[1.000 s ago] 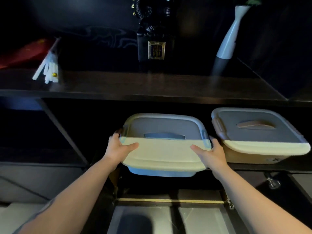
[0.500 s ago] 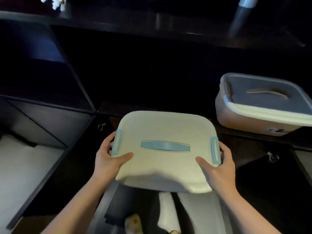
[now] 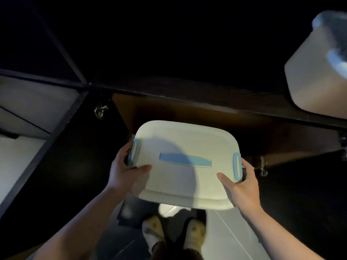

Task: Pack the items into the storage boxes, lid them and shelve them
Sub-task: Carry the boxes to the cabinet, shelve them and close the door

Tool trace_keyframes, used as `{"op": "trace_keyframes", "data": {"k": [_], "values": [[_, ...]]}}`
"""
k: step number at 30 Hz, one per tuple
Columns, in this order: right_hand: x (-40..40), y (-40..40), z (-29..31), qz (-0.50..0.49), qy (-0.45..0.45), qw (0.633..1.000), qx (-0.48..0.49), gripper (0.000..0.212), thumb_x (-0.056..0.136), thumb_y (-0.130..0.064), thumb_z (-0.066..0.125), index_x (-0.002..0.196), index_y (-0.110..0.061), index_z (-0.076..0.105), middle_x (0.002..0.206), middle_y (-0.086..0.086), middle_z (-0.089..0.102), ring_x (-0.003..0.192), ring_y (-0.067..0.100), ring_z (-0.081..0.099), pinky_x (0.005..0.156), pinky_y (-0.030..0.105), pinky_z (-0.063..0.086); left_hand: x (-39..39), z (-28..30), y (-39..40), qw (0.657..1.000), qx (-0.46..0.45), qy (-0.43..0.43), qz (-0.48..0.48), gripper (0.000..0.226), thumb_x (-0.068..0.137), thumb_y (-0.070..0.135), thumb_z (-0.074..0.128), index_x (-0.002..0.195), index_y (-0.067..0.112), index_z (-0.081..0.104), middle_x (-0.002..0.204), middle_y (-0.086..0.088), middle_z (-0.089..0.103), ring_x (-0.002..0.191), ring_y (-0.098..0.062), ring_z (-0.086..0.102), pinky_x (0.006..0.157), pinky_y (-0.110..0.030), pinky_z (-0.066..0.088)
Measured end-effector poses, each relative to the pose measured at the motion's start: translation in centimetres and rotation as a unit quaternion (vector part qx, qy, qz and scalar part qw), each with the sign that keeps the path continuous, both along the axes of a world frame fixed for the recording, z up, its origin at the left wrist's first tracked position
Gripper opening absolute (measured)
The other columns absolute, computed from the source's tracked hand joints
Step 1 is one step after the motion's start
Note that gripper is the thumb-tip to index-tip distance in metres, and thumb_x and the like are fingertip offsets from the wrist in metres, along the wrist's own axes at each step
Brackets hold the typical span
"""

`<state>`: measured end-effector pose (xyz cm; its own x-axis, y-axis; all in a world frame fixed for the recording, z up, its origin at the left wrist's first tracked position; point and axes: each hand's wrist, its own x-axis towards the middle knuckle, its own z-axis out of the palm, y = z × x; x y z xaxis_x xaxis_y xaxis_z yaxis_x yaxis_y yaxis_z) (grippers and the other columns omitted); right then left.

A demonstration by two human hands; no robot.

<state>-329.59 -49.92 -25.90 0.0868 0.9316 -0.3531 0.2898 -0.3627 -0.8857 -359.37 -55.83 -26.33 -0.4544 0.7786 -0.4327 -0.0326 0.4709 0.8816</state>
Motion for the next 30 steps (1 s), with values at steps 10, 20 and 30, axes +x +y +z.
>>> {"op": "trace_keyframes", "data": {"k": [10,20,30], "values": [[-1.6,5.2,-14.9,0.026,0.004,0.997,-0.076,0.073,0.073,0.019,0.069,0.133,-0.010,0.039,0.112,0.004,0.057,0.087,-0.003,0.058,0.055,0.001,0.044,-0.8,-18.0,5.4,0.997,-0.049,-0.044,-0.027,0.095,0.055,-0.010,0.078,0.136,0.025,0.043,0.125,-0.003,0.055,0.116,-0.025,0.050,0.095,-0.041,0.044],[-2.8,10.8,-31.4,0.014,-0.054,0.991,-0.120,0.070,0.080,0.003,0.071,0.138,-0.016,0.035,0.106,-0.002,0.062,0.086,0.006,0.059,0.072,0.019,0.050,-2.3,-33.1,12.4,0.993,-0.090,0.011,-0.077,0.102,0.043,0.015,0.078,0.138,0.020,0.042,0.124,-0.003,0.056,0.111,-0.022,0.053,0.088,-0.033,0.045],[-2.0,17.7,-40.7,0.007,-0.117,0.990,-0.073,0.075,0.083,-0.023,0.072,0.144,-0.022,0.029,0.135,0.004,0.053,0.122,0.028,0.052,0.106,0.048,0.042,-1.6,-39.9,19.3,0.995,-0.024,0.054,-0.080,0.086,0.073,-0.012,0.069,0.145,0.012,0.031,0.133,-0.001,0.047,0.112,-0.011,0.043,0.088,-0.023,0.037]]}}
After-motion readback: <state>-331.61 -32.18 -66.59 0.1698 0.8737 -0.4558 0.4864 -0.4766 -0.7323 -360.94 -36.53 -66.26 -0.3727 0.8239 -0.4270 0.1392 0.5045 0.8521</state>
